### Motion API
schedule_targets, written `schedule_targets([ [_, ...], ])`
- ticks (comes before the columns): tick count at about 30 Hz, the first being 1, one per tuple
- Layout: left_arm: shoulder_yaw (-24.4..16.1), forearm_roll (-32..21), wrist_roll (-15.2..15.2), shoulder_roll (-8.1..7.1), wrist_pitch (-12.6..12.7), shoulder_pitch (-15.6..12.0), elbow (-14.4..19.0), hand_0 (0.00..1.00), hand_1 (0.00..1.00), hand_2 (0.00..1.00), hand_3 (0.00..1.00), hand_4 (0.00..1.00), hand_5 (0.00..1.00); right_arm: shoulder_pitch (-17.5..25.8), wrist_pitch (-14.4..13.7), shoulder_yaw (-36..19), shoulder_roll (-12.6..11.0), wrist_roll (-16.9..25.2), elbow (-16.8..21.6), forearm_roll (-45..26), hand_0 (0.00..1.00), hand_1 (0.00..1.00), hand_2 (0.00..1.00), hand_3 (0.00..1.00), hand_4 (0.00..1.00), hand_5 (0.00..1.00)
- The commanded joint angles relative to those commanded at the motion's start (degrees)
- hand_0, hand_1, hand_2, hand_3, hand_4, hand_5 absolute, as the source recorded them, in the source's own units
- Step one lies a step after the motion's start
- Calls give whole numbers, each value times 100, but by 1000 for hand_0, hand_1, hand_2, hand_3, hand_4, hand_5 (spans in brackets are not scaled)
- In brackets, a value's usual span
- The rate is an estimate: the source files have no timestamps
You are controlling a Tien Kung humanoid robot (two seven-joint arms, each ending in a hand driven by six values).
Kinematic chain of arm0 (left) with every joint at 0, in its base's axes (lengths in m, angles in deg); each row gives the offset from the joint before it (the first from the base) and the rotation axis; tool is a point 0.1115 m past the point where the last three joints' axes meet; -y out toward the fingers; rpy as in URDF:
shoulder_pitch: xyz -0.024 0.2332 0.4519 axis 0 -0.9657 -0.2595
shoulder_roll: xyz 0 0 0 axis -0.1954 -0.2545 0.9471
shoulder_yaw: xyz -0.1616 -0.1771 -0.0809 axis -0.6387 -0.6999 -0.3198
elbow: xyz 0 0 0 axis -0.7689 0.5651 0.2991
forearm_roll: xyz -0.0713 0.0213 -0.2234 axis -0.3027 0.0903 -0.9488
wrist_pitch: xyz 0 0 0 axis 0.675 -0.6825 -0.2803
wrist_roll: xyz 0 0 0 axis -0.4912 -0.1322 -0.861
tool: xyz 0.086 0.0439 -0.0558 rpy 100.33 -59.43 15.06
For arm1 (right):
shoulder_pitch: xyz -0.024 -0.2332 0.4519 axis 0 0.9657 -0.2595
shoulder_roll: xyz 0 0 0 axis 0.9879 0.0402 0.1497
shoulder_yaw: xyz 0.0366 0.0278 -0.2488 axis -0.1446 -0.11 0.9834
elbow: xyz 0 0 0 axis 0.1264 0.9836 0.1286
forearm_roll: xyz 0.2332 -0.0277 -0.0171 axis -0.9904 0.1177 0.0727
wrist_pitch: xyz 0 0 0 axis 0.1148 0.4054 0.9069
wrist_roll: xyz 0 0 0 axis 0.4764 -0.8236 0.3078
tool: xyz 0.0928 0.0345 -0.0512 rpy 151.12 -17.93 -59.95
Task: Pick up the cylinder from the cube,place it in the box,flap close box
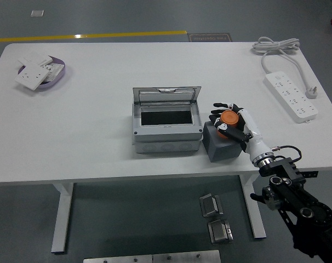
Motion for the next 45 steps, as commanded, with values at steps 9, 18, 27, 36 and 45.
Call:
schedule_targets([
  [9, -32, 41, 7, -2, 5, 2, 0, 588, 629, 613, 618, 661, 180, 11, -29, 10, -1, -29, 15, -11, 642, 591, 541, 594, 491, 43],
  [18, -133, 171, 1, -7, 37, 10, 0, 588, 628, 613, 619, 662, 179, -4, -107, 42, -10, -83, 39, 92, 518, 505, 468, 441, 230, 2],
  [27, -131, 180, 13, 0, 48, 10, 0, 588, 629, 612, 619, 663, 178, -171, -164, 99, -116, -48, 145, 119, 484, 472, 444, 408, 140, 2],
  [36, -176, 213, 12, 4, 54, 16, 0, 588, 629, 614, 620, 666, 181, -430, -347, 208, -298, -177, 528, 230, 447, 441, 412, 317, 104, 2],
  [45, -233, 248, -20, -6, 76, -6, 0, 588, 629, 614, 621, 668, 182, -924, -908, 978, -258, -879, 1172, 1484, 427, 430, 401, 300, 84, 2],
])
